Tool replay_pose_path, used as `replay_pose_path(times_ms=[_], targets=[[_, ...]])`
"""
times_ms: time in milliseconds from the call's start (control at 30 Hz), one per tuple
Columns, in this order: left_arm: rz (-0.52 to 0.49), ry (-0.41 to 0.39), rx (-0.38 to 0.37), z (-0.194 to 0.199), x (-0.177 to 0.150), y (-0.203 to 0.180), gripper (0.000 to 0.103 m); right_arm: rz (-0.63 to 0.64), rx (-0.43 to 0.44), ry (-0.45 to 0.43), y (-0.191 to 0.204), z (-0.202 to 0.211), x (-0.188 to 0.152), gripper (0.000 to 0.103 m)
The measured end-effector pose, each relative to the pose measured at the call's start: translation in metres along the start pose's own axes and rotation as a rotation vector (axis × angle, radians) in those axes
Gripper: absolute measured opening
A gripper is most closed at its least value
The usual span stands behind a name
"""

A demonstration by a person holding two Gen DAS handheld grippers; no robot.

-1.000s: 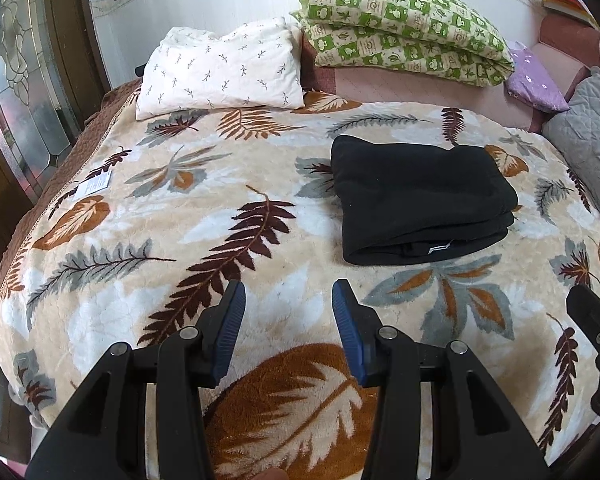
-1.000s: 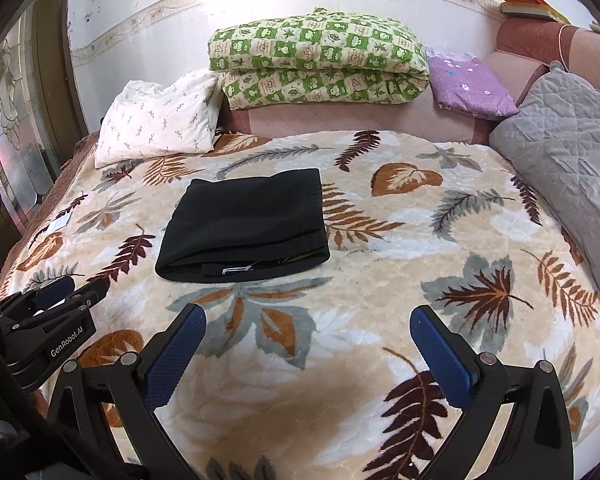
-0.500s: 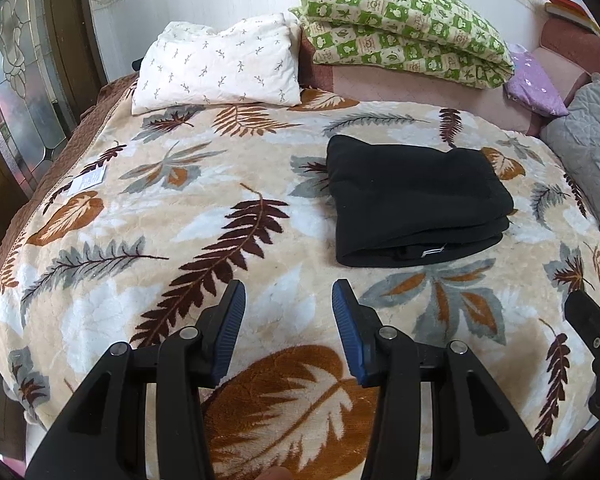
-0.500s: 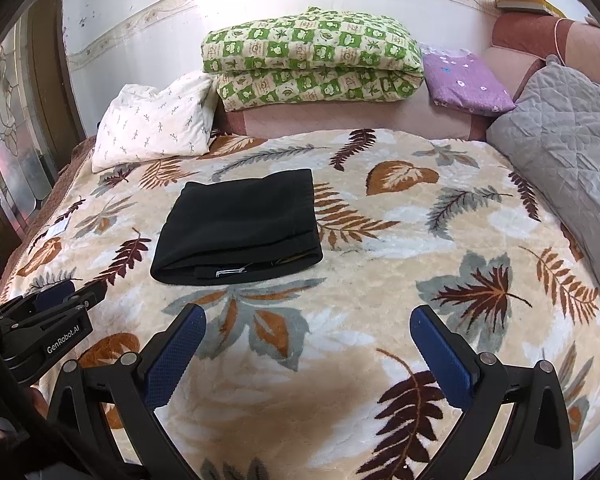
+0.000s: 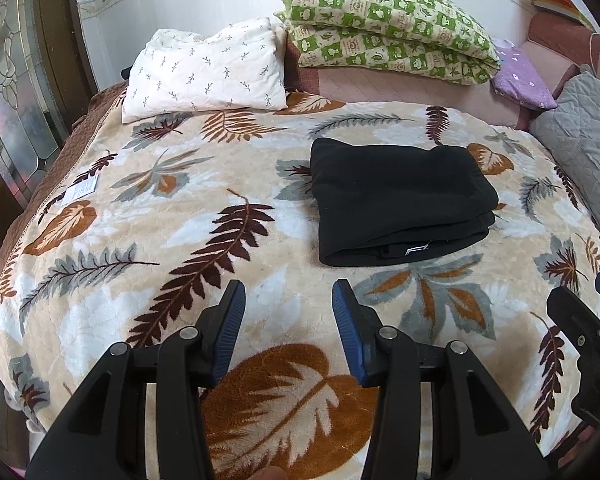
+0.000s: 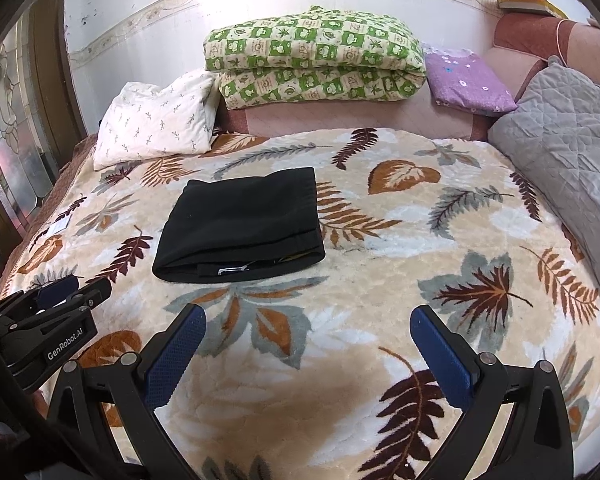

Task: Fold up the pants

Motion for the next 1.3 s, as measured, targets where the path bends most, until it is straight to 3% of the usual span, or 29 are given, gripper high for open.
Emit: replay_pose_path(times_ms=[1300], targets=[[-0.04, 0.008, -0.011, -0.0002, -0.0041, -0.0015, 0.044, -0.001, 0.0, 0.006, 0.0014, -0.0018, -0.0056, 0.102]])
Point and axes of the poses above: each gripper's, at about its wrist camera, not at the fingertips, and z roughly against the way its jaws point, y to its left, x to its top, the point moved 9 cm from there along -z, roughly the way its jaws point, and after that the axes turned 12 degrees about x, right-handed, at the moved point
